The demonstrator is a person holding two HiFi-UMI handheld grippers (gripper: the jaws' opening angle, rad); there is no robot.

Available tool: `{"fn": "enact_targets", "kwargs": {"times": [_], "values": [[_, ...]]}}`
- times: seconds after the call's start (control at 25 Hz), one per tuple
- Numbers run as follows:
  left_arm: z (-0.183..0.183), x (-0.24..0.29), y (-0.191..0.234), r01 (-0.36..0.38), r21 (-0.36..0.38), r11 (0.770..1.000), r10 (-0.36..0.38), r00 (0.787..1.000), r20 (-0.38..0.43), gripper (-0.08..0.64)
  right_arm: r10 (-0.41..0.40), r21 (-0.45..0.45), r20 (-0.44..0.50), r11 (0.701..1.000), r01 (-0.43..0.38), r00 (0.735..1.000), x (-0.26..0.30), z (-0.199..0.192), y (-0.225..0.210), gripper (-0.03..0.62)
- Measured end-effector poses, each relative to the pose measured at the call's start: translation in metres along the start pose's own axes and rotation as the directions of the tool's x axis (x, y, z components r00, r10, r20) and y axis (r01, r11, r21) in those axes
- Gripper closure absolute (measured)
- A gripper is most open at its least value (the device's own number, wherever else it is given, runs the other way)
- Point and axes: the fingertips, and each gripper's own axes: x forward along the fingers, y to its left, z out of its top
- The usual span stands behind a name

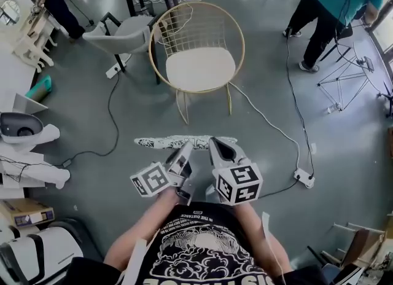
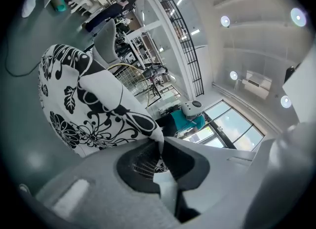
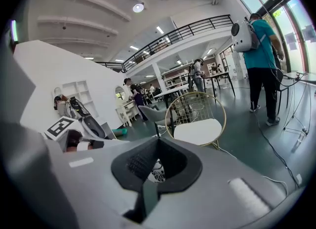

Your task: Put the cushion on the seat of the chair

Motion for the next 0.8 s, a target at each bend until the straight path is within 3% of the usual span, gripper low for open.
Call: {"fn": "enact_targets", "kwargs": {"times": [0.44,0.8], "values": [[0.004,0.065,-0.018,-0.063,0.063,0.996,0.063,0.998,0.014,0.545,0.075,0.059,0.021,0.995,-0.076,0.997,0.013,0.034,-0.061,0.592],[-0.002,0.095,-0.024,-0.074,0.063,0.995,0.073,0.997,0.017,0.545,0.076,0.088,0.0,0.993,-0.076,0.997,0.01,0.029,-0.096,0.592]]}}
